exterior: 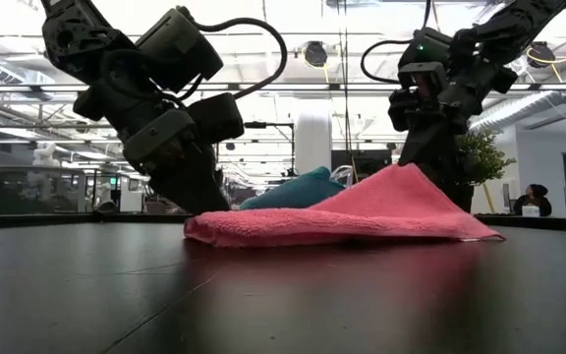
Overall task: Fold microfiber towels
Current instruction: Fold the pink microfiber cloth
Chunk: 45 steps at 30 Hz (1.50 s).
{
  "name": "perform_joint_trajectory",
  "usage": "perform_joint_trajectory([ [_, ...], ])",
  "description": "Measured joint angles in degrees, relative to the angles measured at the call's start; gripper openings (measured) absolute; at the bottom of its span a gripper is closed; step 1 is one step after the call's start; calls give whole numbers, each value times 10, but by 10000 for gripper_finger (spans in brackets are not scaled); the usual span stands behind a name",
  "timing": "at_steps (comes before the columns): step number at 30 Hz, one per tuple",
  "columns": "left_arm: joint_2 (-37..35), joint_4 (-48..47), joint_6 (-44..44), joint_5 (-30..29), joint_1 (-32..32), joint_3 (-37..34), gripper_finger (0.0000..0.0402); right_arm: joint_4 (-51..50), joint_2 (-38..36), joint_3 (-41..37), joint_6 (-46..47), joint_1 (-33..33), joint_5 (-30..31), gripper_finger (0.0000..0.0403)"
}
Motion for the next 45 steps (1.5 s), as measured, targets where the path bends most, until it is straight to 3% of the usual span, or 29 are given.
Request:
perform_joint_trajectory([
  [9,0,0,11,-5,19,0,133,10,0,33,89,61,17,0],
  [16,0,3,22,-6,22,-1,133,194,16,42,209,133,70,0],
  [23,2,28,23,-12,23,-2,133,376,125,42,279,184,96,0],
  [29,2,34,23,-18,23,-2,133,496,243,67,304,191,105,0],
  [39,-1,11,30,-23,22,-3,133,501,361,175,257,183,30,0],
  [45,-36,-34,19,-38,24,-1,133,475,368,166,247,177,51,0],
])
